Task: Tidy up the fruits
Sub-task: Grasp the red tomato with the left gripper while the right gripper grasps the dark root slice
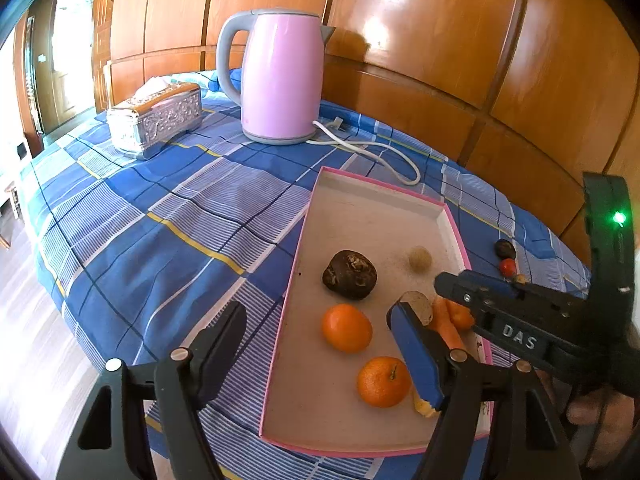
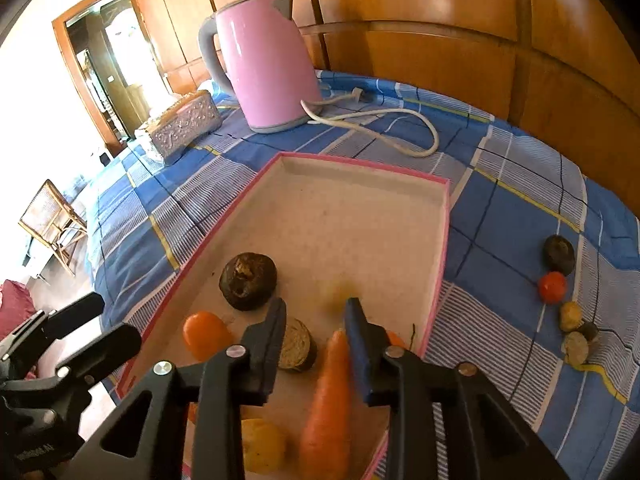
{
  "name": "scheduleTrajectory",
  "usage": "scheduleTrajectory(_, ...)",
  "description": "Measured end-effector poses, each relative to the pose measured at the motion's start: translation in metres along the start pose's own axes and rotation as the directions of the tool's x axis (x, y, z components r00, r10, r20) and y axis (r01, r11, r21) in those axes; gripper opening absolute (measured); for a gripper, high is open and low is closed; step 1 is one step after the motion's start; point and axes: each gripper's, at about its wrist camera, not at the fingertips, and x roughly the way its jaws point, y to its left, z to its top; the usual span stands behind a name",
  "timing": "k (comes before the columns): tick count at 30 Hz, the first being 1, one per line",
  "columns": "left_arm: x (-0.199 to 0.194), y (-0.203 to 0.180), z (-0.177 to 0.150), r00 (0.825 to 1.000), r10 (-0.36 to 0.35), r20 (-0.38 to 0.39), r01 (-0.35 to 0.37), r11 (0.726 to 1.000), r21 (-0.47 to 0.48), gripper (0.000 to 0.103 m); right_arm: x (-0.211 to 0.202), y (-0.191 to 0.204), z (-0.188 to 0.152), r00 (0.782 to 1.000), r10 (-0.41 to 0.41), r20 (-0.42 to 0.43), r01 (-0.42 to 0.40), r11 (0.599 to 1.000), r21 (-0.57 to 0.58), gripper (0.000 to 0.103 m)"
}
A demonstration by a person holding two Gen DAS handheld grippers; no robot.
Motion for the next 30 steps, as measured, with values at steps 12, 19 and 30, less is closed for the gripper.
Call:
scheduleTrajectory(12, -0.003, -0.039, 0.011, 0.997, -0.079, 0.009, 0.078, 0.994, 0.081, 0.076, -0.055, -0.078, -0.036, 0.987, -0.141, 0.073, 0.128, 0.979, 0.160, 0.031)
scheduleTrajectory(19, 0.007, -0.091, 0.014, 0.988, -0.155, -0.016, 0.155, 0.966, 0.208, 0.076, -0.063, -0.160, -0.062, 0.967, -0.255, 0.015, 0.237, 0.918, 0.317, 0.031)
scheduleTrajectory(30, 0.049, -0.173, 0.015, 0.960, -0.243, -0.139, 0.276, 0.908, 0.316, 0.069, -0.029, -0.189, -0.058, 0.971, -0.237, -0.031, 0.234, 0.923, 0.306, 0.031)
